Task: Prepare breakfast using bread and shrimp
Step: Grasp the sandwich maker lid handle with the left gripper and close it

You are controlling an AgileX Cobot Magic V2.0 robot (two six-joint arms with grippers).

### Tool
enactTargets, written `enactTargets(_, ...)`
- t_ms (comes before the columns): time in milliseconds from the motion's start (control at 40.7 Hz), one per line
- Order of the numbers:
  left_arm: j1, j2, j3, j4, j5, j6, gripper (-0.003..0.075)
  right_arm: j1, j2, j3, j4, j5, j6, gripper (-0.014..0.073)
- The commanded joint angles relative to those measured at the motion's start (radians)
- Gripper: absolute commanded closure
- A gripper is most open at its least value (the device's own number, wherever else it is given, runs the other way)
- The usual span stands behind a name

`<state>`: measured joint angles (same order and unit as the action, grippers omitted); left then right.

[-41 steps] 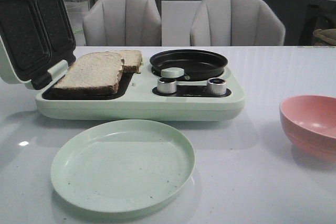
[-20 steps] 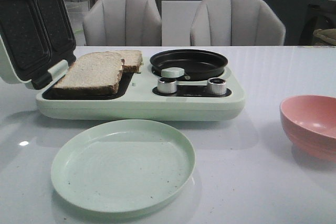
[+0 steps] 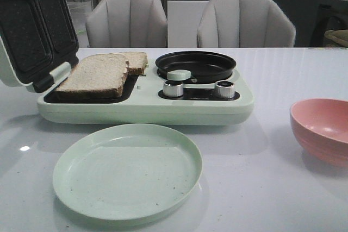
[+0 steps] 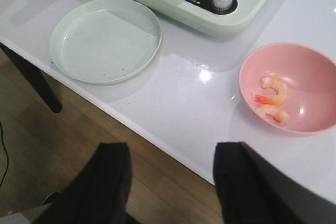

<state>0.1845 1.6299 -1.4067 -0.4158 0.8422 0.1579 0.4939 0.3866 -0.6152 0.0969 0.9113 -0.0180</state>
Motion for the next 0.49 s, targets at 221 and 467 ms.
enactTargets(221, -0.058, -0.002, -0.066, -0.208, -0.077, 0.017, 0.0620, -0.004, 0.008, -0.027, -0.002, -0.065, 0.002, 0.0135)
enactTargets(467, -0.155, -0.002, -0.067, -0.210, -0.050, 0.019, 0.0620, -0.004, 0.008, -0.027, -0.002, -0.065, 0.002, 0.0135)
